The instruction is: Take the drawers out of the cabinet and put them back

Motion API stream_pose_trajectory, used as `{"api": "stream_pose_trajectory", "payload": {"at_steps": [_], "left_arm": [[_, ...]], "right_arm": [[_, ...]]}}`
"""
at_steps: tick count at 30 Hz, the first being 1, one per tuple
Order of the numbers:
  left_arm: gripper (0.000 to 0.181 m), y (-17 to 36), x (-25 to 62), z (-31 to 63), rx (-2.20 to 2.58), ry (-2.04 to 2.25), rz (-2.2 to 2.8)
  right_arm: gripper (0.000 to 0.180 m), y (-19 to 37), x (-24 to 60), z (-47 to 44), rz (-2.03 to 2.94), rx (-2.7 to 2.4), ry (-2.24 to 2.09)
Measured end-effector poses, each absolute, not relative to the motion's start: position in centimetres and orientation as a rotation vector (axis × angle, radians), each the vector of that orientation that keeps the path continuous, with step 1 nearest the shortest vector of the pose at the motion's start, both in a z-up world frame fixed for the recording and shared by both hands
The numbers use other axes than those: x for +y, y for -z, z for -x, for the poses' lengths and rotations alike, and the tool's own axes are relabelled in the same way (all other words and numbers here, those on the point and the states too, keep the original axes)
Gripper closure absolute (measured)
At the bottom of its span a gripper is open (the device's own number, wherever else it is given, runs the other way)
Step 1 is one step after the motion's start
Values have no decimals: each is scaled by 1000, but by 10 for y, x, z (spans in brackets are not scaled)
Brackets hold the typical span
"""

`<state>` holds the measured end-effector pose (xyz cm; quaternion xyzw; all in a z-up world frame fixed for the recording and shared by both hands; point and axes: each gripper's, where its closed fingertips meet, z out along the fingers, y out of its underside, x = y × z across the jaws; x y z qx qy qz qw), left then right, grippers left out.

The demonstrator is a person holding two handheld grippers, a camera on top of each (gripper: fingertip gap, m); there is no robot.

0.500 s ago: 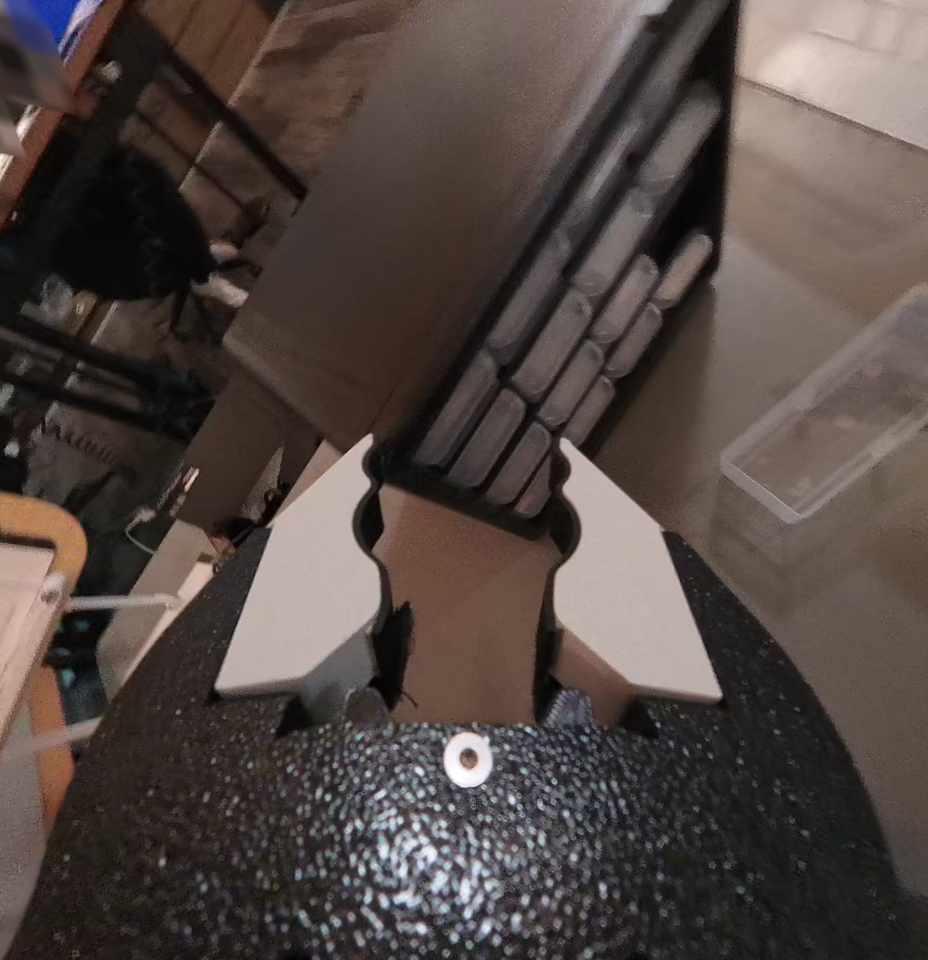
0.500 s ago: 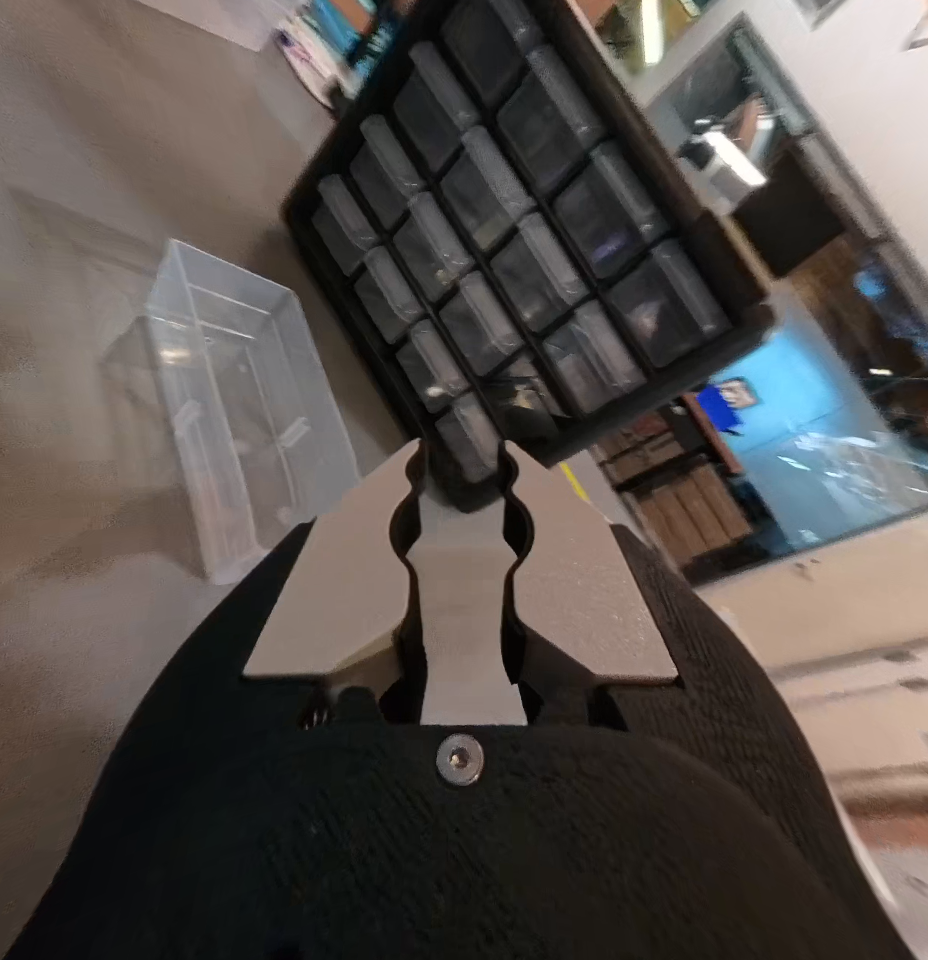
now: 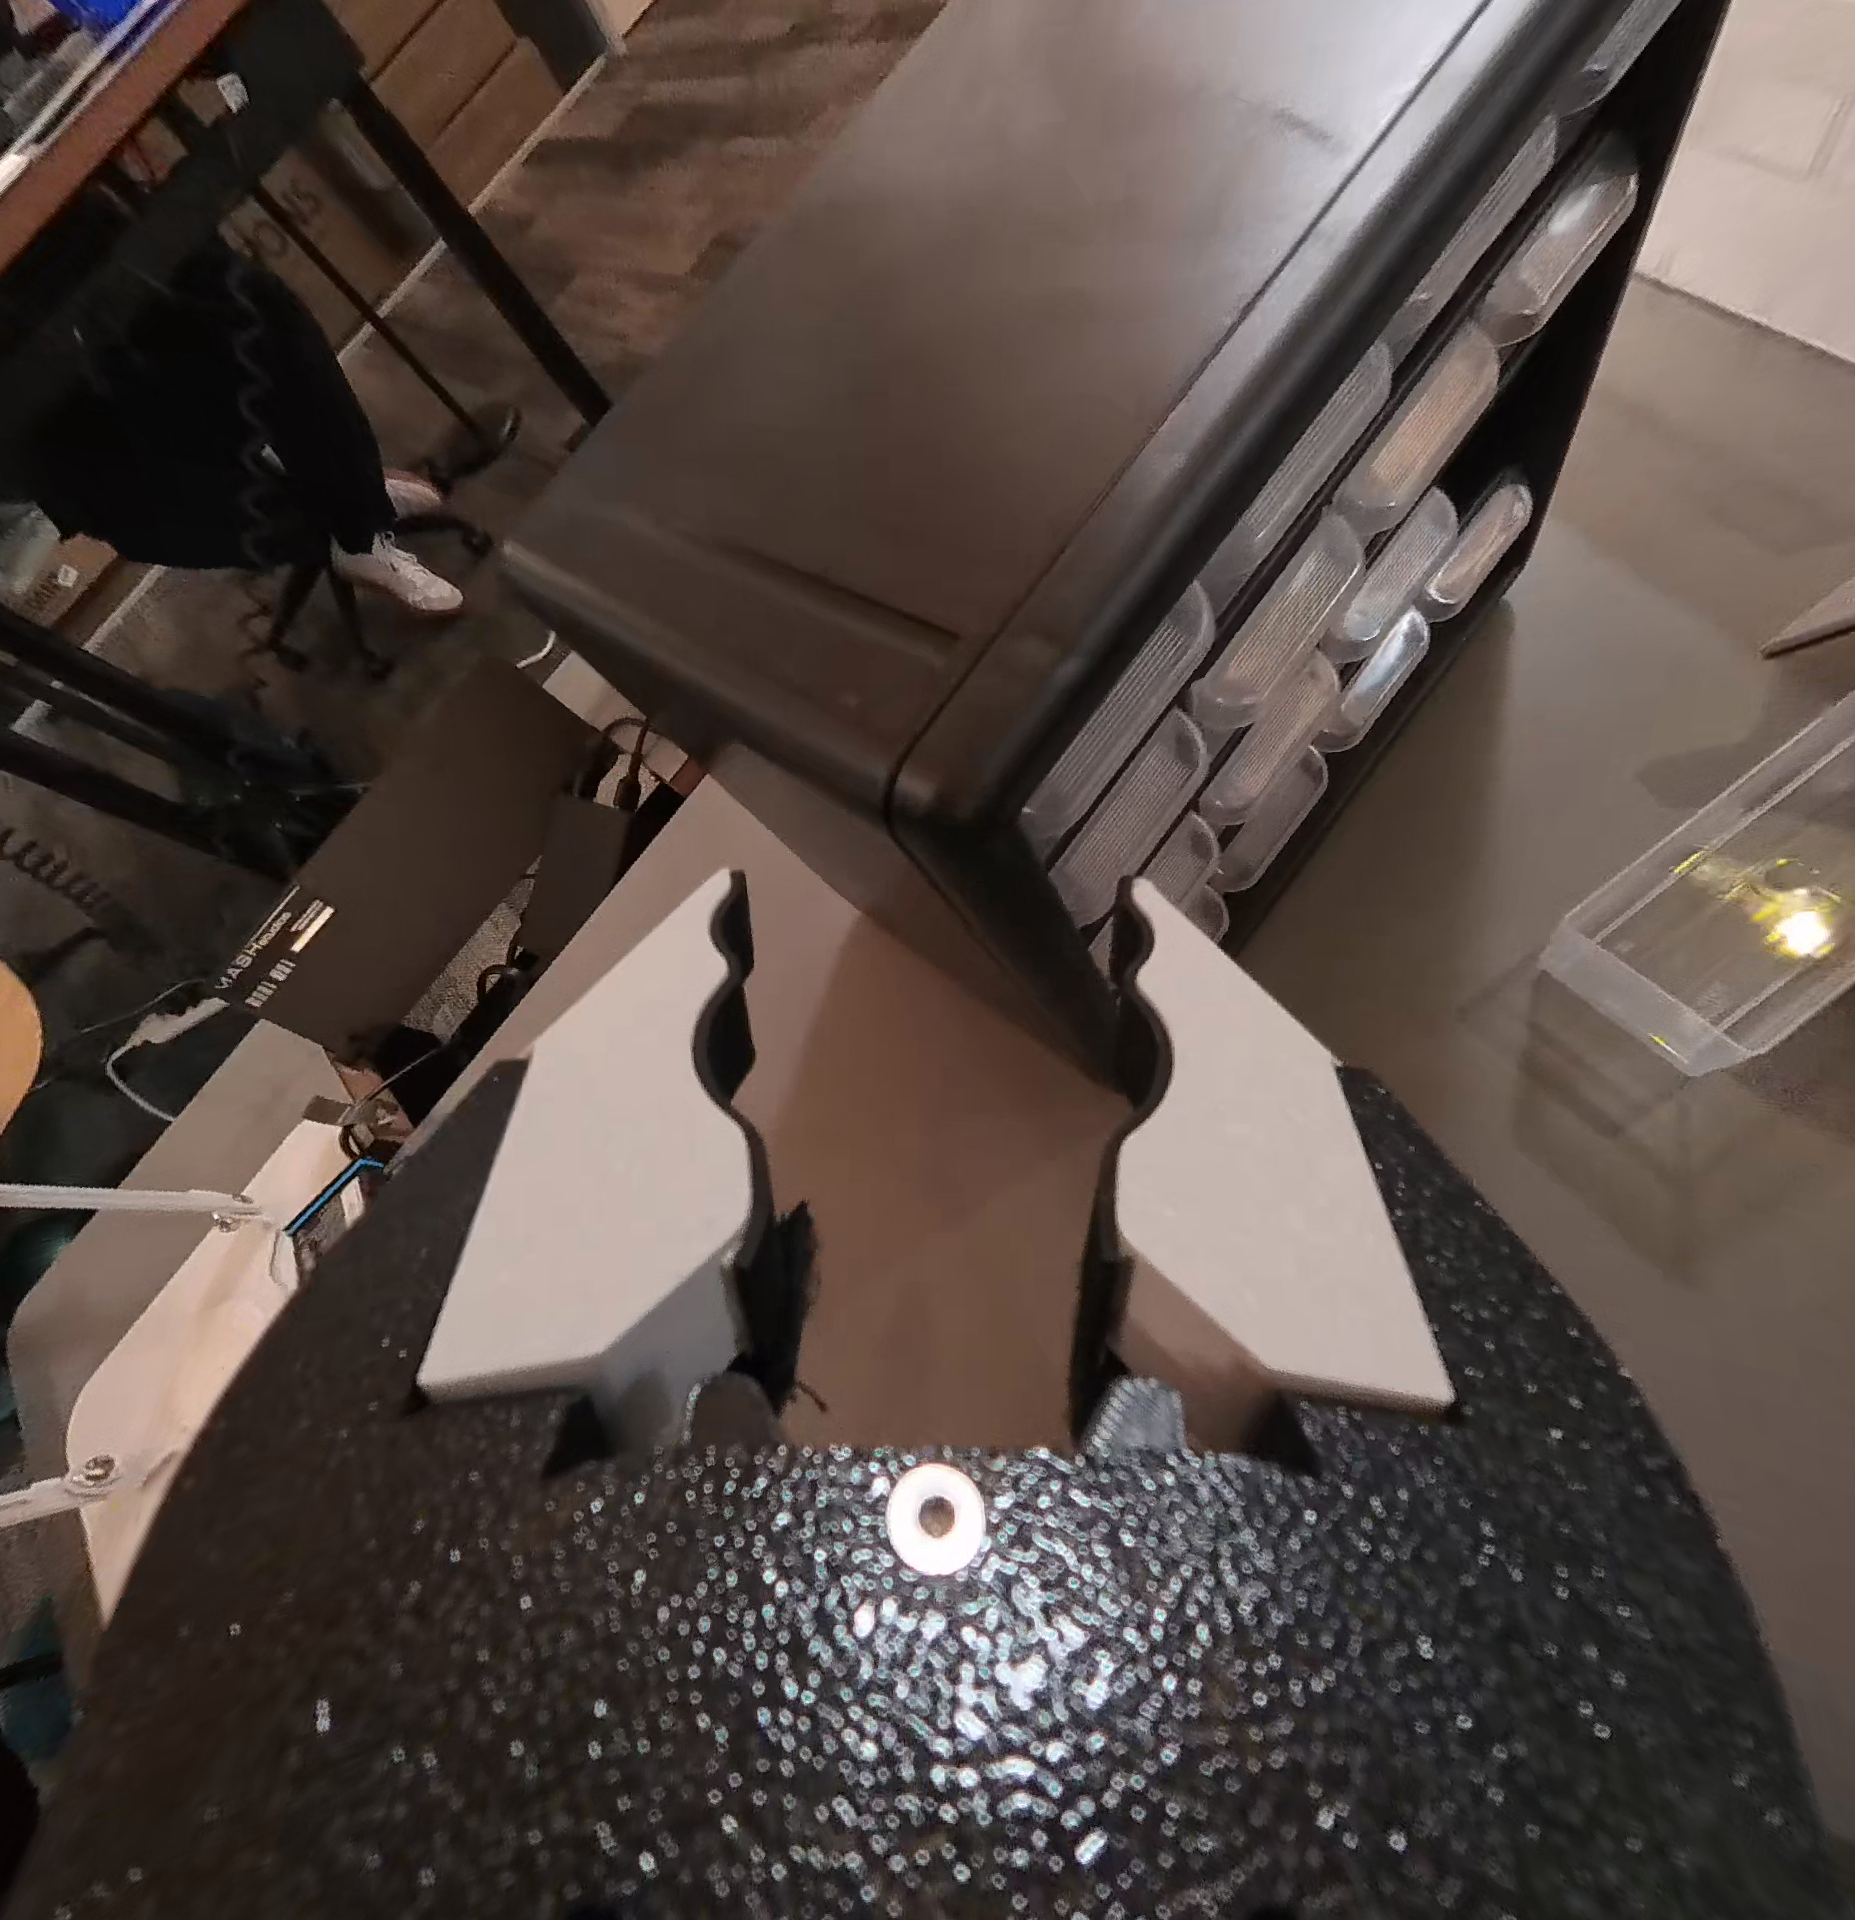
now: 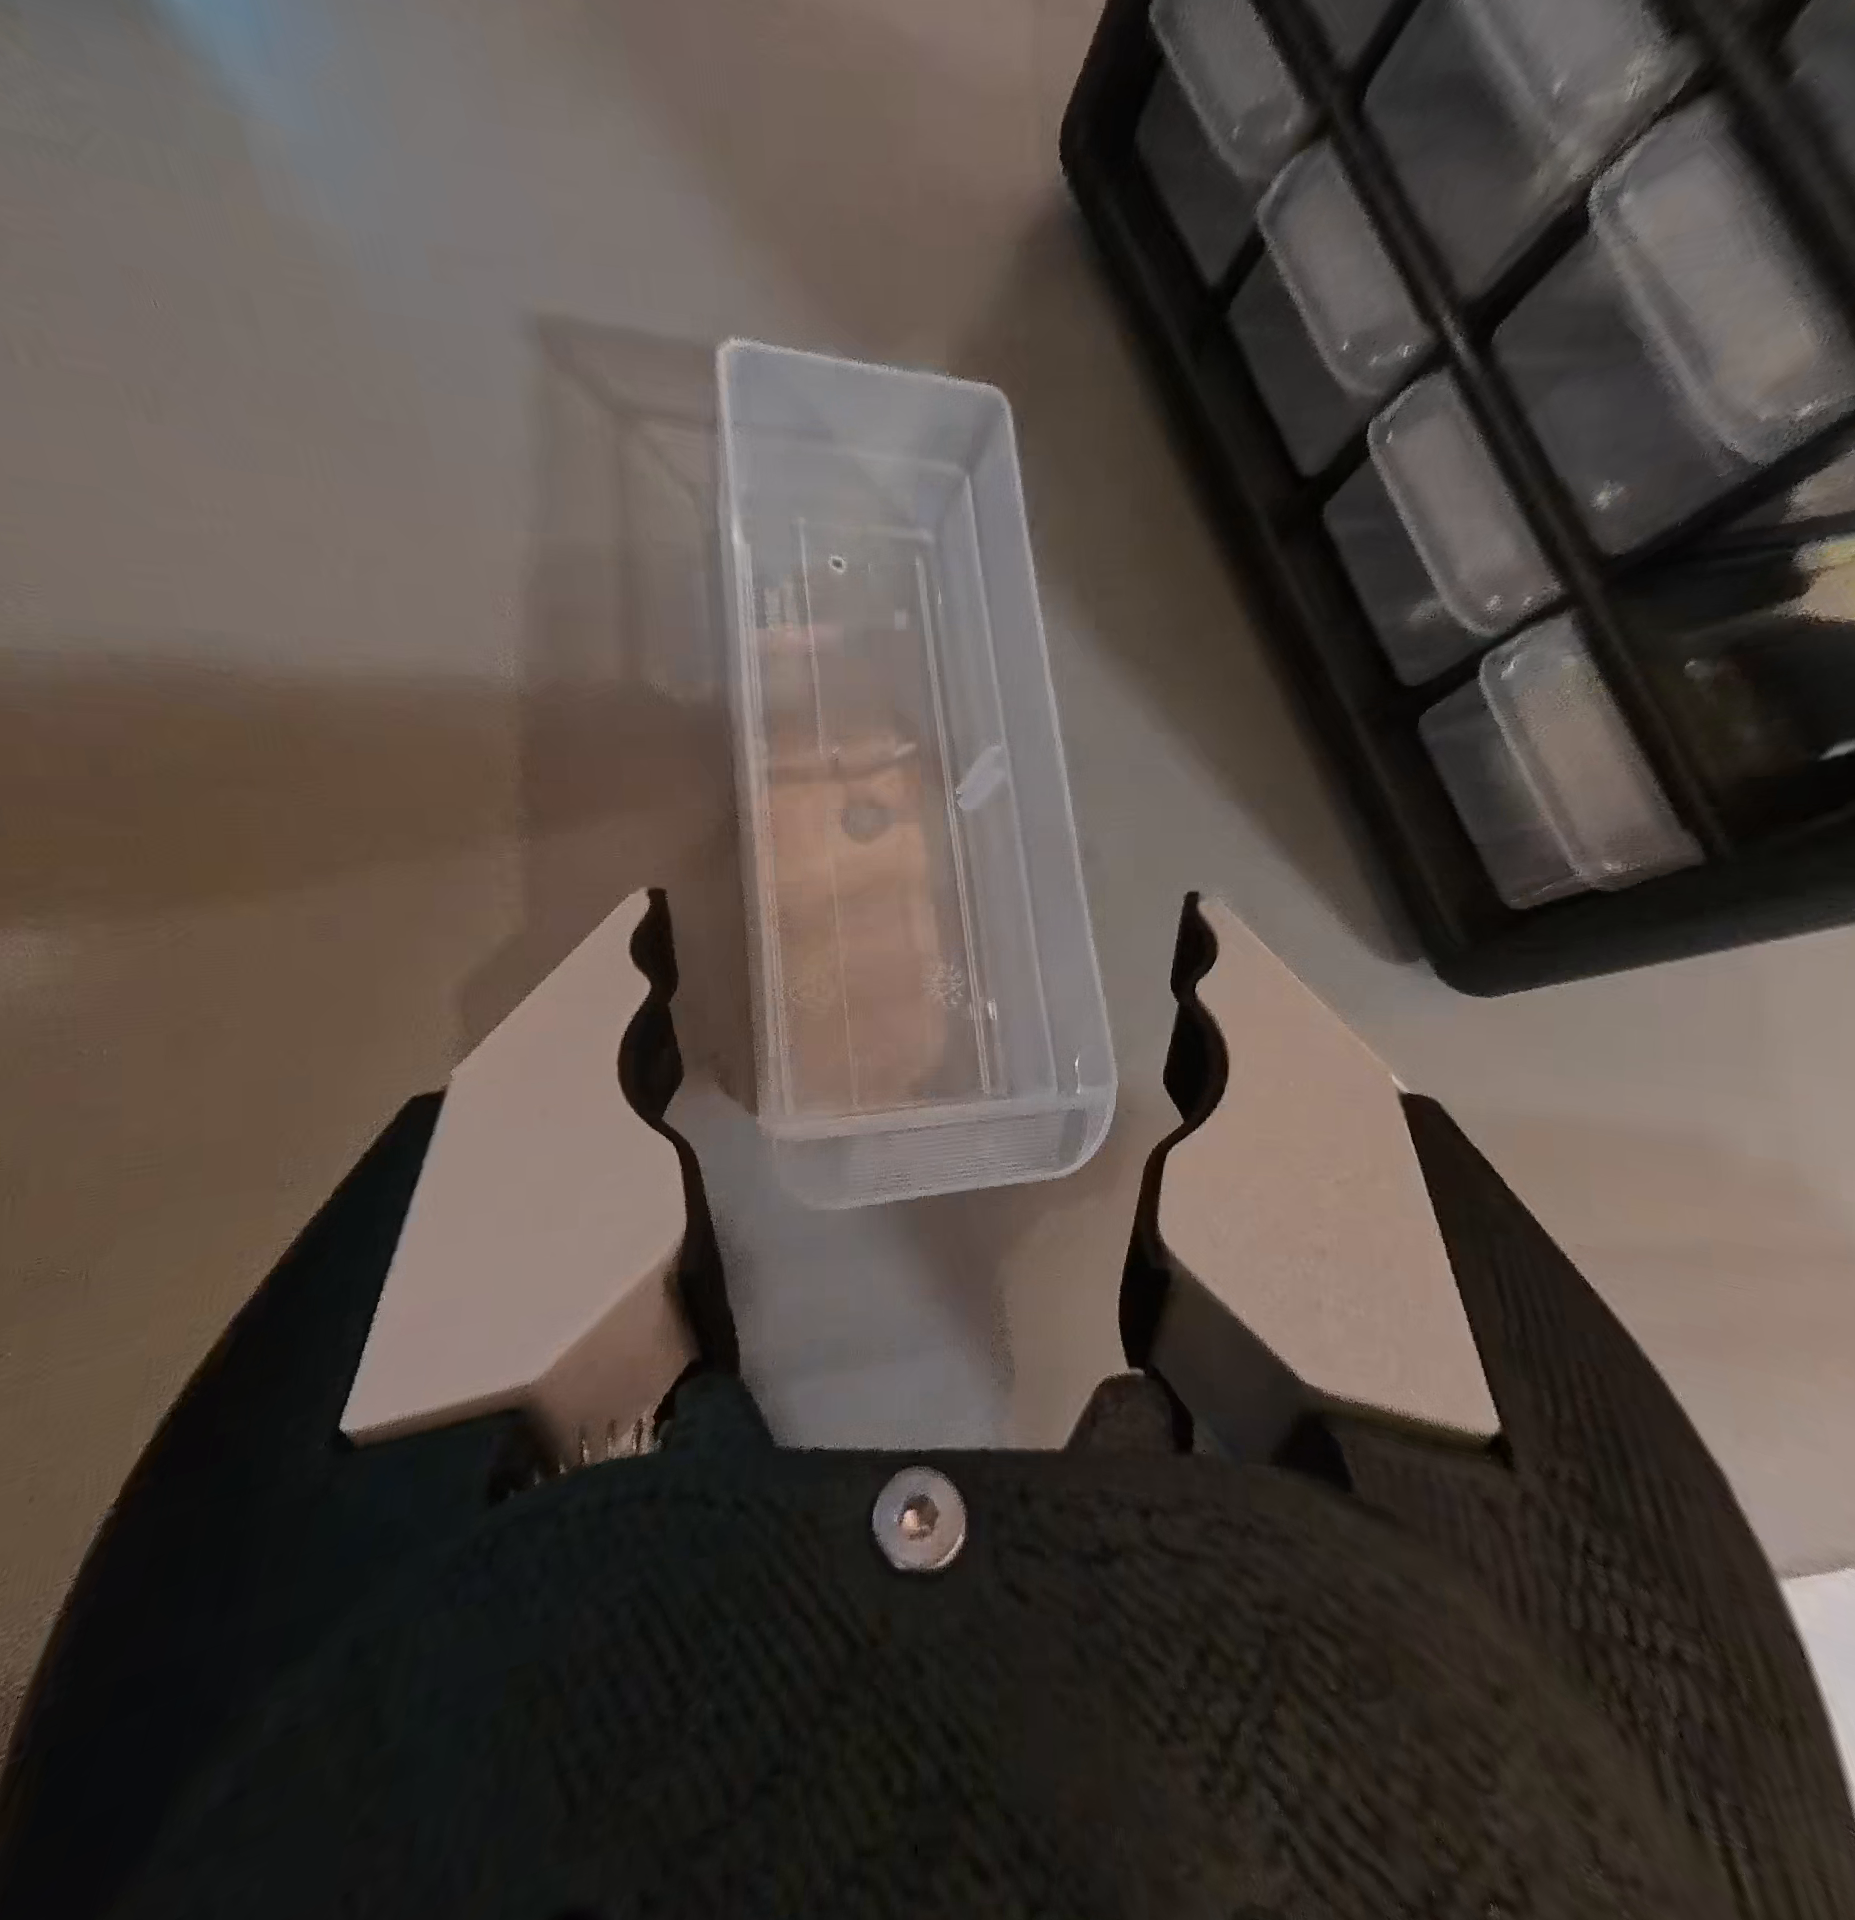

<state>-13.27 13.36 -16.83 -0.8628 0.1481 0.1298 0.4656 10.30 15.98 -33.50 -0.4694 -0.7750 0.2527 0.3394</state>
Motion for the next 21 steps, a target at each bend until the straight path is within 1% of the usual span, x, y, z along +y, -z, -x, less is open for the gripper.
{"api": "stream_pose_trajectory", "payload": {"at_steps": [1,5,8,12,14,15,16,17,18,20,21], "left_arm": [[113,169,133,134,361,-307,2117],[115,168,132,137,347,-268,2103],[119,169,132,141,317,-264,2112],[120,171,133,141,325,-260,2117],[120,172,134,140,330,-258,2120],[120,173,134,140,334,-258,2121],[120,173,134,139,339,-259,2123],[120,174,134,139,343,-262,2124],[120,174,134,139,346,-263,2125],[121,173,134,139,346,-259,2117],[121,172,134,139,345,-256,2111]], "right_arm": [[85,338,162,-102,1261,-2030,-652],[109,344,184,-107,1505,-1939,-524],[111,345,205,-118,1782,-1713,-350],[87,344,168,-106,1860,-1637,-535],[76,337,162,-104,1769,-1654,-505],[75,330,159,-104,1677,-1678,-484],[77,322,155,-103,1556,-1718,-470],[84,318,148,-104,1433,-1779,-450],[92,318,141,-107,1330,-1859,-411],[102,329,137,-115,1186,-2010,-260],[113,333,137,-117,1139,-2054,-199]]}}
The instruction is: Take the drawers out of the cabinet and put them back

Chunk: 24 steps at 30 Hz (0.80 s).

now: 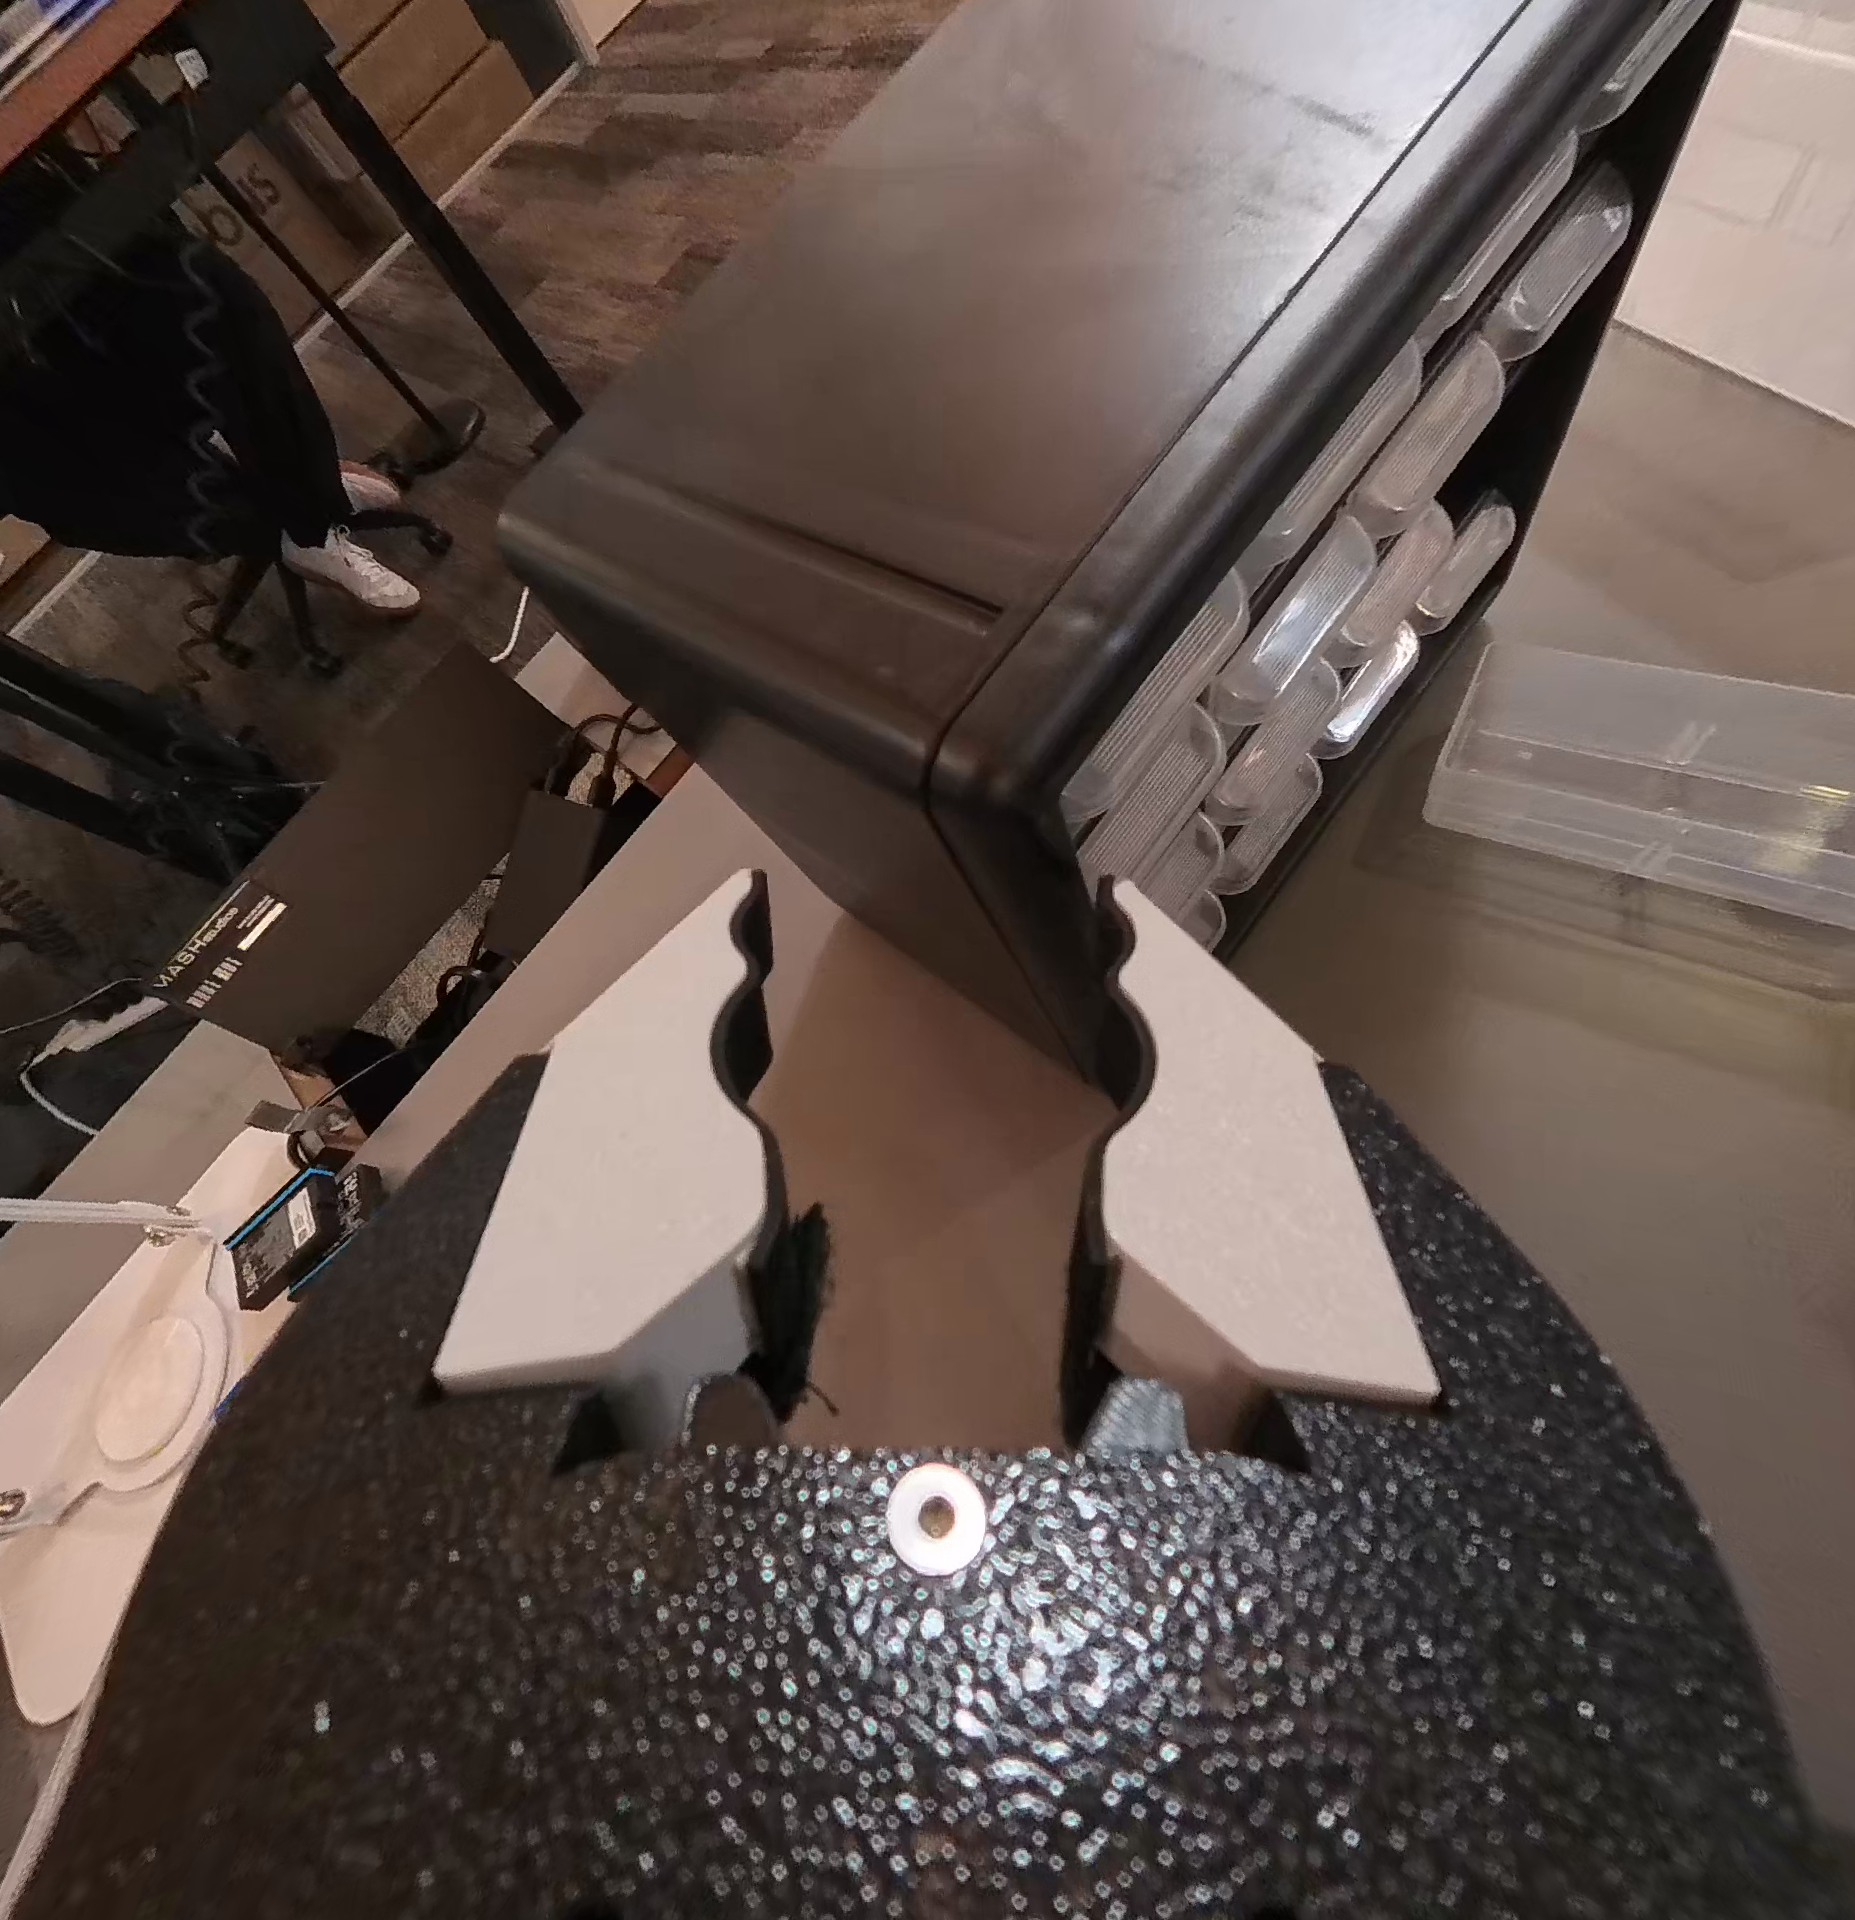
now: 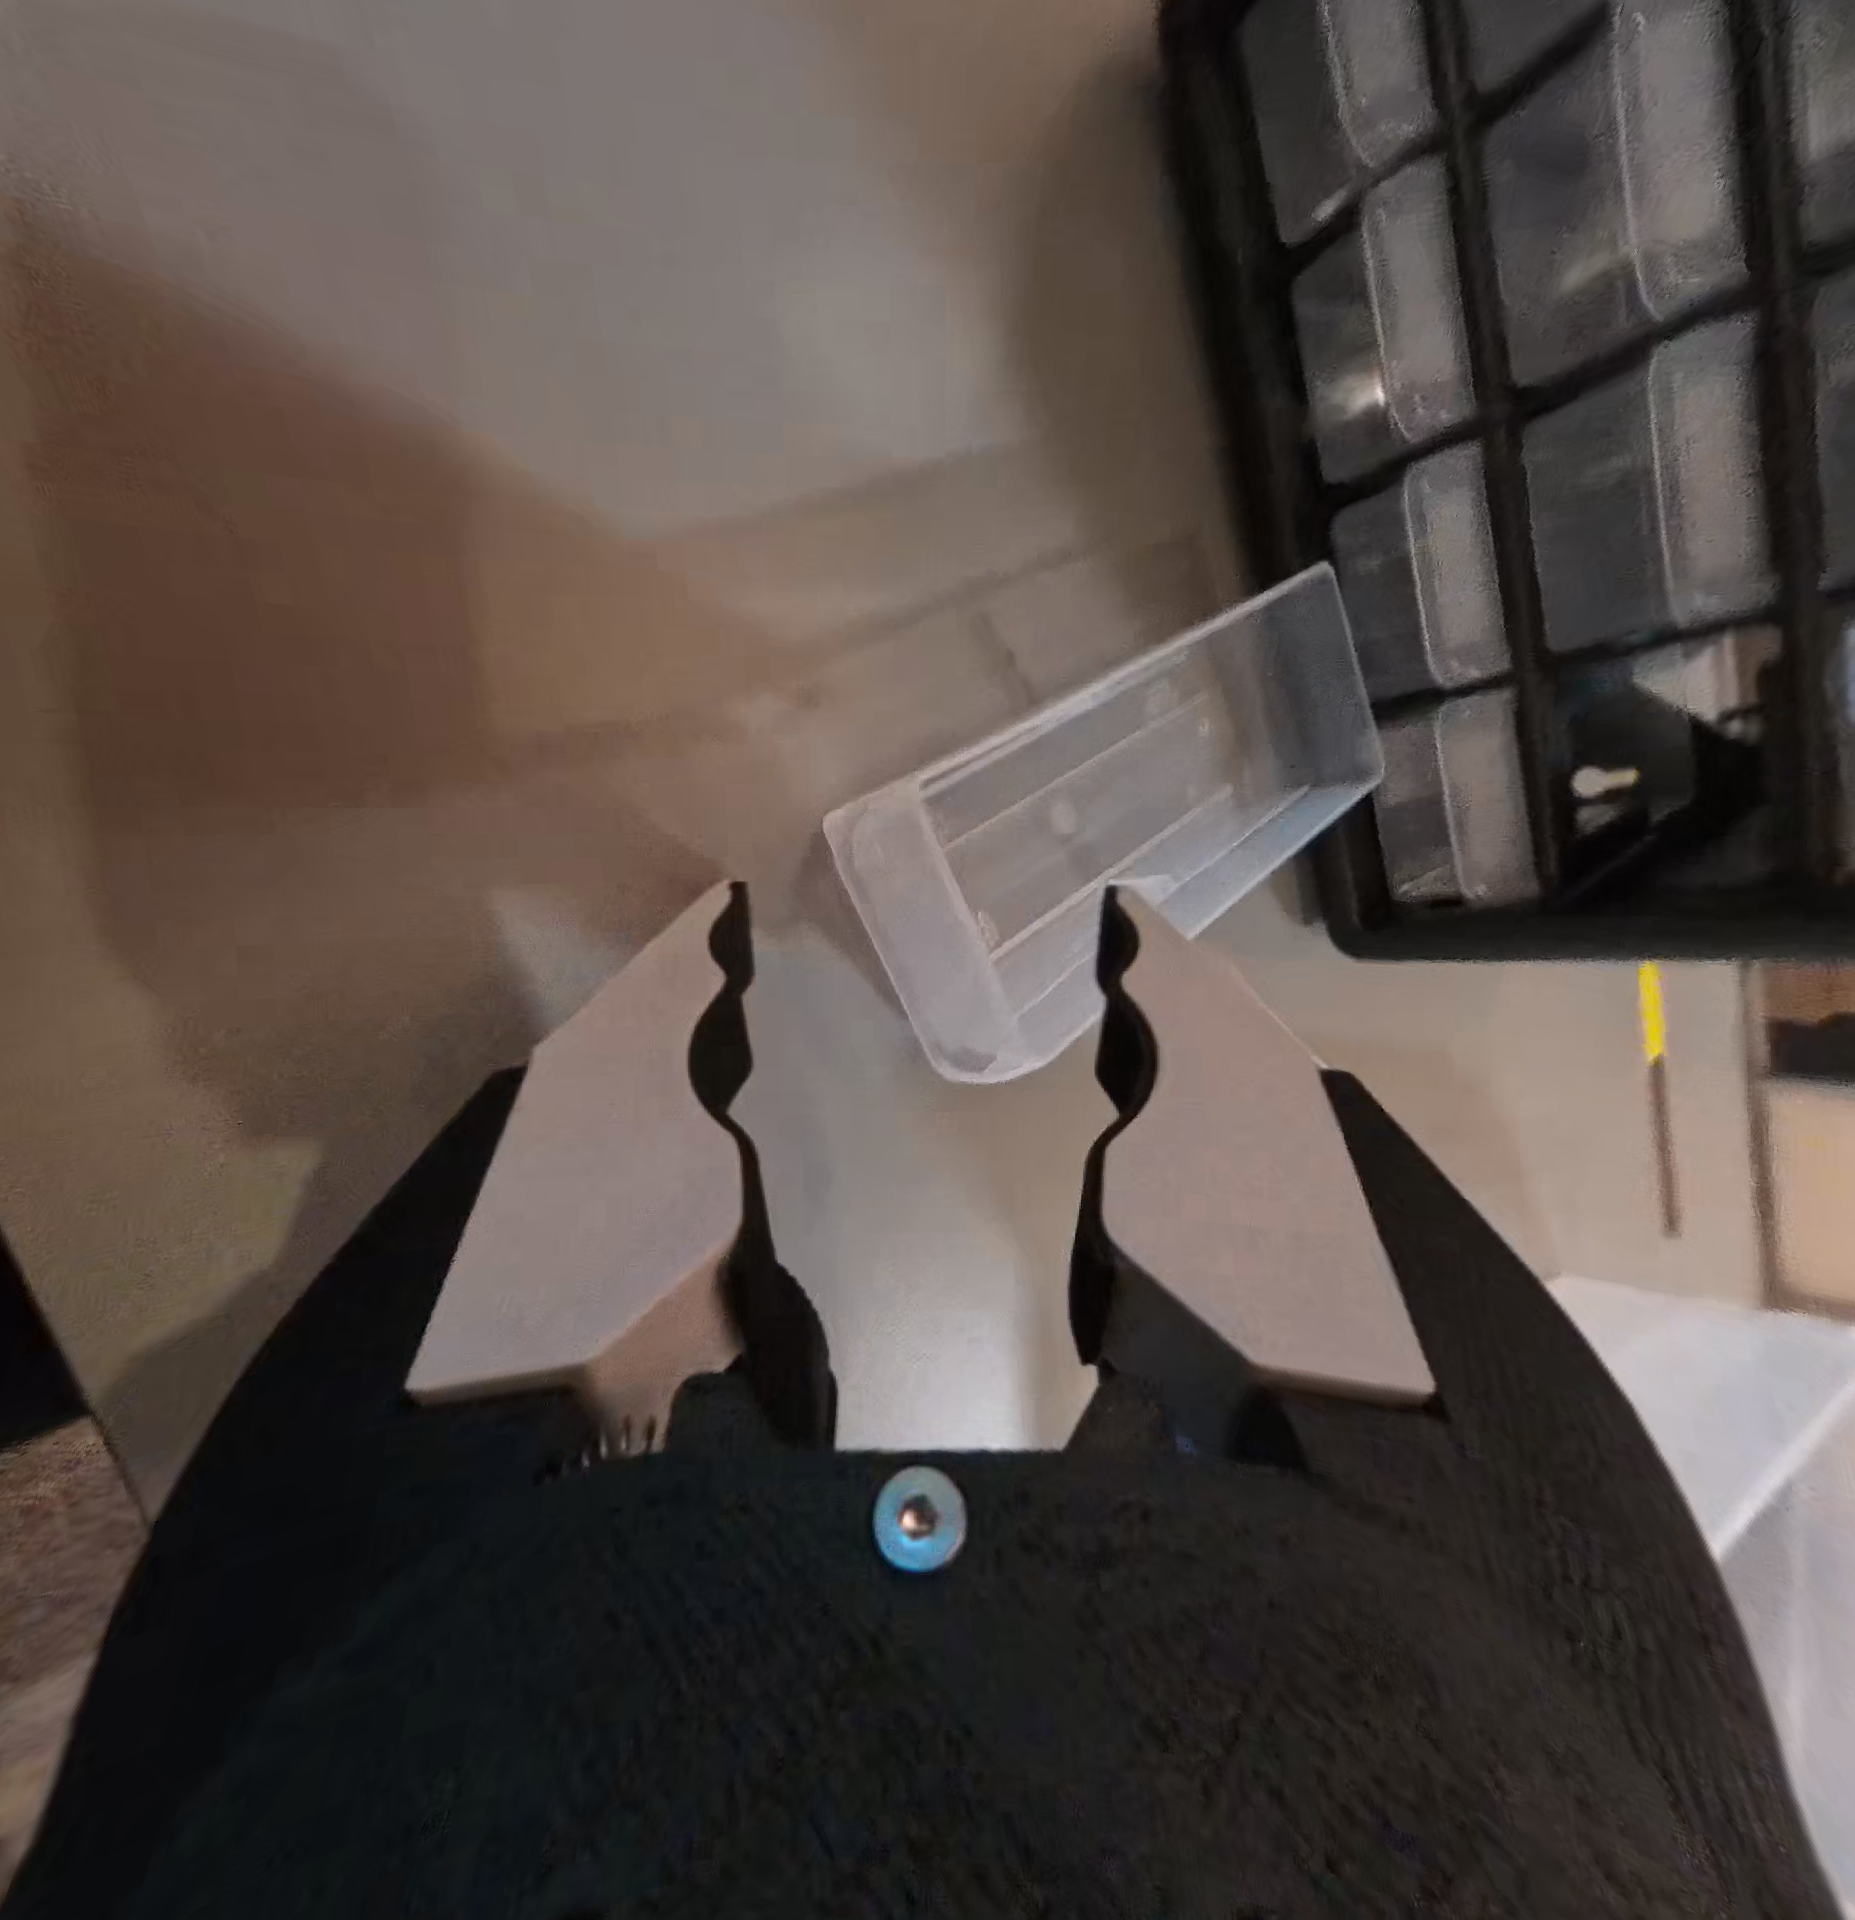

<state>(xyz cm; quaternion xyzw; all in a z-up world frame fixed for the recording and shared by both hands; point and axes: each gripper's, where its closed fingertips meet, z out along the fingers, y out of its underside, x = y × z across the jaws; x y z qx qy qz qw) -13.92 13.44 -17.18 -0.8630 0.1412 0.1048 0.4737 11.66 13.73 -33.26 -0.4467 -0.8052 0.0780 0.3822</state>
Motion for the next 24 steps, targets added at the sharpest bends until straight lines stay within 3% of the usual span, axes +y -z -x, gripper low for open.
{"api": "stream_pose_trajectory", "payload": {"at_steps": [6,9,24], "left_arm": [[121,173,133,139,355,-250,2114],[115,172,134,140,348,-254,2103],[114,170,135,142,343,-226,2079]], "right_arm": [[131,336,146,-116,1038,-2148,-14],[158,342,148,-120,1084,-2199,16],[164,289,166,-113,1125,-2237,13]]}}
